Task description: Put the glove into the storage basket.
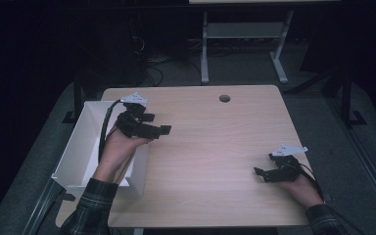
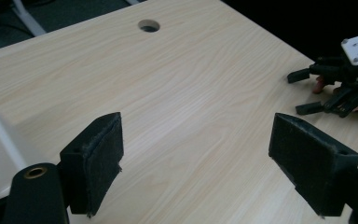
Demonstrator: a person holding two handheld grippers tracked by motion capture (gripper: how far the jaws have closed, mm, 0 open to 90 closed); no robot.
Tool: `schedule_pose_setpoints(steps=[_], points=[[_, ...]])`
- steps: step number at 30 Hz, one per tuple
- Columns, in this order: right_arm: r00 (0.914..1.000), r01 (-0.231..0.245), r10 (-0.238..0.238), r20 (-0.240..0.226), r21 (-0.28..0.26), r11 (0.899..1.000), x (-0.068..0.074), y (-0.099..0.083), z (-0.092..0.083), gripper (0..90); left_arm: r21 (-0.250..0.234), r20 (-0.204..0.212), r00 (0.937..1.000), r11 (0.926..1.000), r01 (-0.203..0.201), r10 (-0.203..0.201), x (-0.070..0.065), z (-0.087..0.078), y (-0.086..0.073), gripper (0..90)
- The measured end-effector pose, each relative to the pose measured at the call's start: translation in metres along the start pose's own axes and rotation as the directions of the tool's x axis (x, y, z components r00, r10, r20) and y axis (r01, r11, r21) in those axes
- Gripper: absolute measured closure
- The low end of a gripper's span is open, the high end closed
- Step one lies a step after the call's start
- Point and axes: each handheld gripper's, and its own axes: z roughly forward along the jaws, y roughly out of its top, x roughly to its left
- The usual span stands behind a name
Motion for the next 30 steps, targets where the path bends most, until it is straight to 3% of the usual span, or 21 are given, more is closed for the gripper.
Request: schedule_pose_setpoints(steps=[7, 17, 30], points=[[1.0, 0.001, -0.001, -0.001, 0.001, 1.0, 0.0, 0.0, 0.0, 14.6, -0.011, 0.023, 0.9997, 0.9999, -0.01, 0.011, -0.02, 0.022, 0.001, 17.4], [1.0, 0.003, -0.003, -0.001, 0.002, 1.0, 0.0, 0.0, 0.0, 14.6, 0.037, 0.052, 0.9968, 0.9973, -0.064, 0.062, -0.049, 0.065, -0.016, 17.4], [1.0, 0.003, -0.003, -0.002, 0.001, 1.0, 0.0, 0.0, 0.0, 14.6, 0.076, 0.077, 0.9912, 0.9906, -0.114, 0.108, -0.064, 0.098, -0.049, 17.4]])
